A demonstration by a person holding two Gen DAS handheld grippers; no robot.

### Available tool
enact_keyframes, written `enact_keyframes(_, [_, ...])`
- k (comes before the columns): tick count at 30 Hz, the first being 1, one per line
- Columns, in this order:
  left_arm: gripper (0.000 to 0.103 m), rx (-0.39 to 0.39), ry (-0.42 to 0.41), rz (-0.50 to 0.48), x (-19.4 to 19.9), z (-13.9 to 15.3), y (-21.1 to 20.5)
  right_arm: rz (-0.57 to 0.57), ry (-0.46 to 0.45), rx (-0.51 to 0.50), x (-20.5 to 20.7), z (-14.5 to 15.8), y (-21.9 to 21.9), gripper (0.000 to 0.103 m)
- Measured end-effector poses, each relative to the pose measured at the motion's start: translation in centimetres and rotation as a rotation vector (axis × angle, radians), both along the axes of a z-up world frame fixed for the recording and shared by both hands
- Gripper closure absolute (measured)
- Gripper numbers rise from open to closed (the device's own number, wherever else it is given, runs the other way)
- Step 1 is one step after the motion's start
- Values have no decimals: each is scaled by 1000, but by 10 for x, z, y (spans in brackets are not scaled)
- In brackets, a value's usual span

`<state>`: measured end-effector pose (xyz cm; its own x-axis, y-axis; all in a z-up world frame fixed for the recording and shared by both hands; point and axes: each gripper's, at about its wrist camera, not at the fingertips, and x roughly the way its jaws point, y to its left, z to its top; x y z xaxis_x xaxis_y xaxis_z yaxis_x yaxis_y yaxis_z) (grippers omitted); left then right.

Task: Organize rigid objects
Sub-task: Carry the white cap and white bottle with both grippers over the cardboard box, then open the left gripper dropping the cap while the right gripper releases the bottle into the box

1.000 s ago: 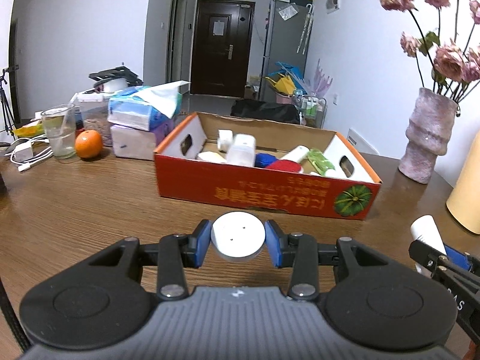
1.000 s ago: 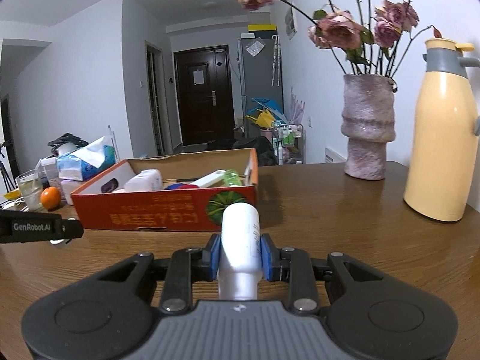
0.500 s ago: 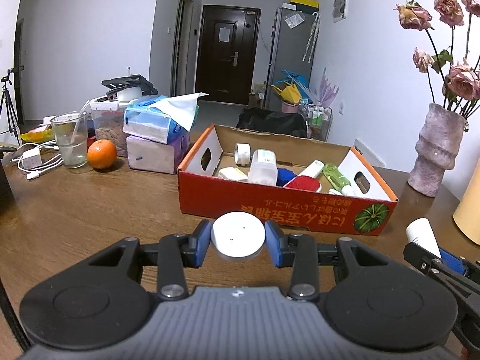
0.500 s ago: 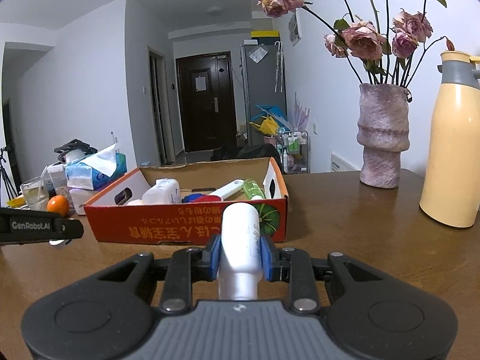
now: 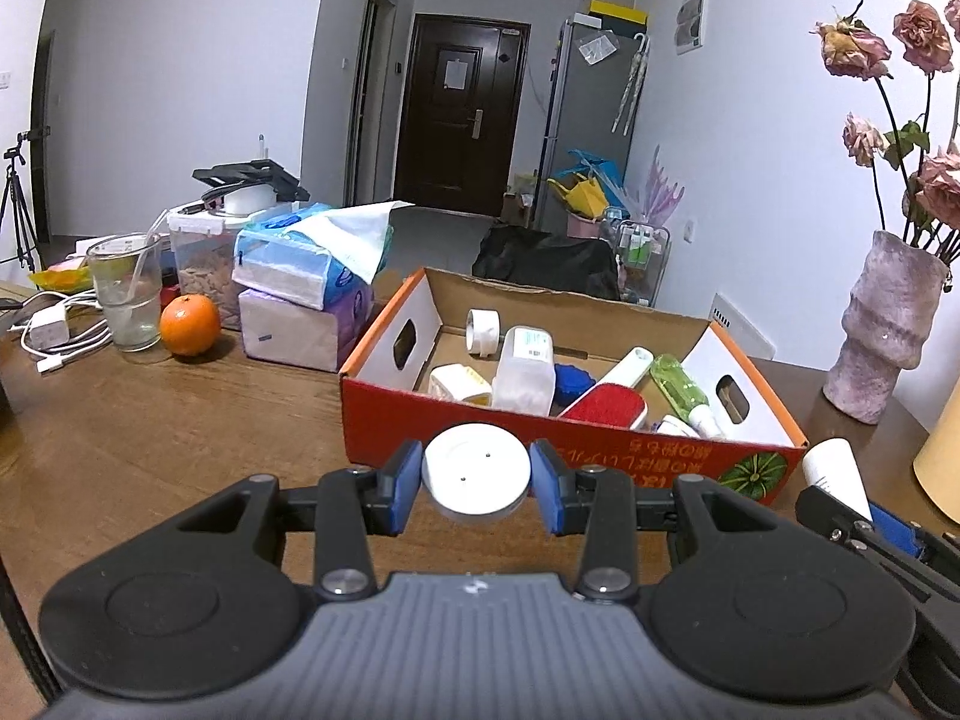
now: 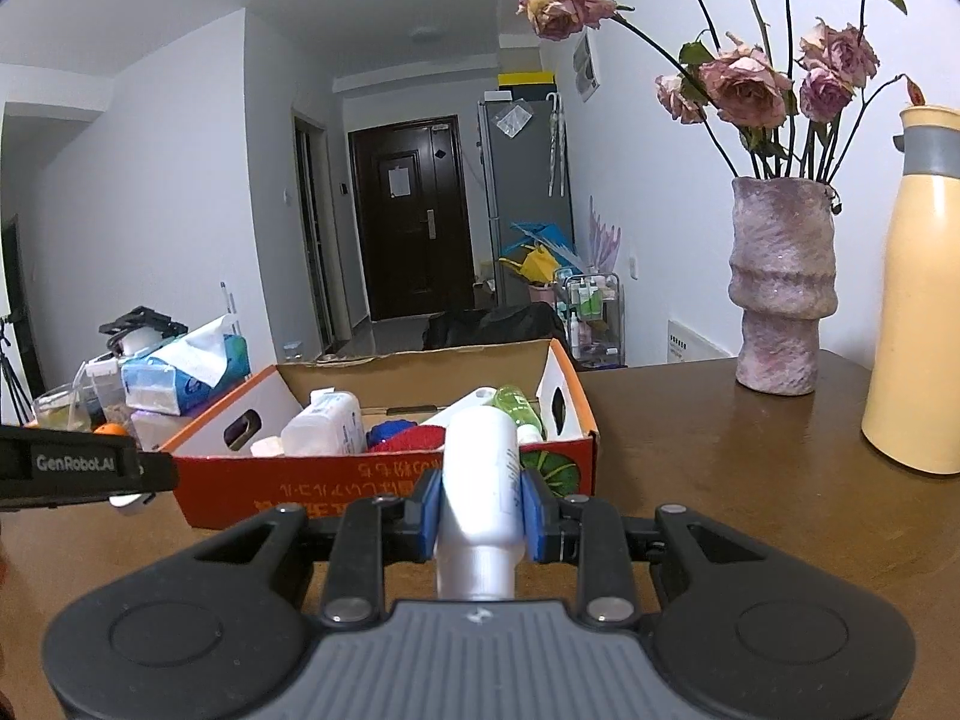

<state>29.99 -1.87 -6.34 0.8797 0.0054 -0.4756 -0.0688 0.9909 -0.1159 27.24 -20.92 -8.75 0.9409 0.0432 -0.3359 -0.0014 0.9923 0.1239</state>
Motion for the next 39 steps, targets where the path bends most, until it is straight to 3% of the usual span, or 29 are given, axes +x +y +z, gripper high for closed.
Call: enact_keyframes(39, [63,-10,-25,41,99,2,-18,19,-30,36,104,5,-3,77])
